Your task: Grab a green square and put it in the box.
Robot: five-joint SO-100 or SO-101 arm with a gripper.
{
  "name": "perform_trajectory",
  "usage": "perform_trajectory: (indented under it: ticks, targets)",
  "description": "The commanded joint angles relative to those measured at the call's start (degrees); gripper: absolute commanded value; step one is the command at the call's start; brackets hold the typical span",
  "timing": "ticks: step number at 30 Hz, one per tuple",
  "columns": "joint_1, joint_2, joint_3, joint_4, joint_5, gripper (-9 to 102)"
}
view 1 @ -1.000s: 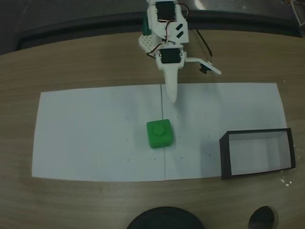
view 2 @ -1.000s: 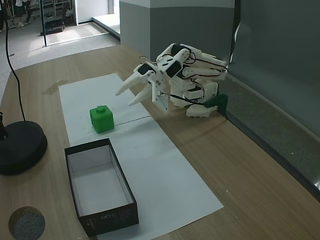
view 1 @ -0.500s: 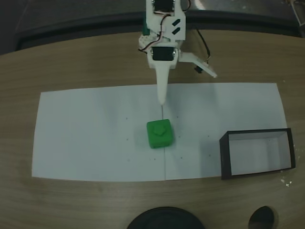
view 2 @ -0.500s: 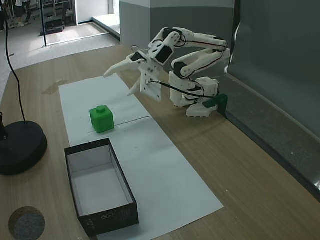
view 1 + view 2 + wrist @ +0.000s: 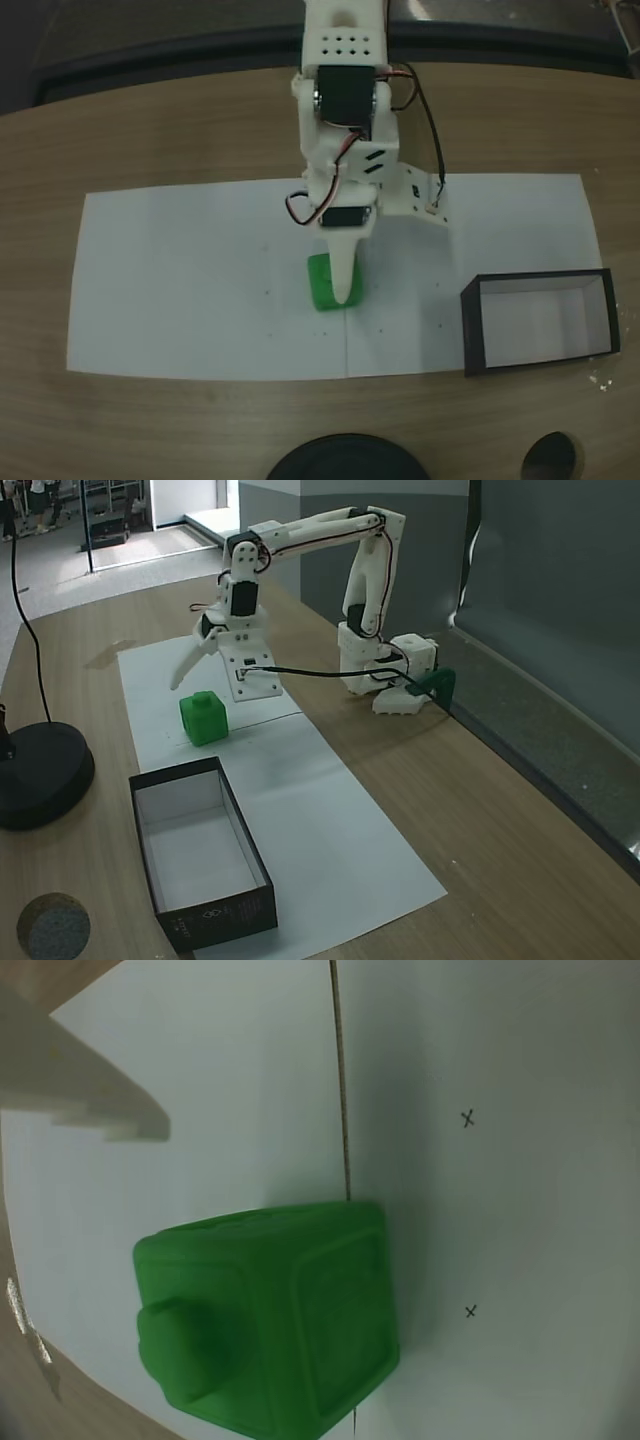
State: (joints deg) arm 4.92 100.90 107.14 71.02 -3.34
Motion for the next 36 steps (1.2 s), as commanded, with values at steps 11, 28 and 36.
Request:
perform_trajectory:
  ticks: [11,28,36]
  targets:
    - [-0.2,-15.9,-13.4,-0.4,0.0,24]
    - [-11.6,-5.7,-44.3,14.7,-0.2,15]
    - [-27.2,-4.0,-69.3,18.0,-0.4,15]
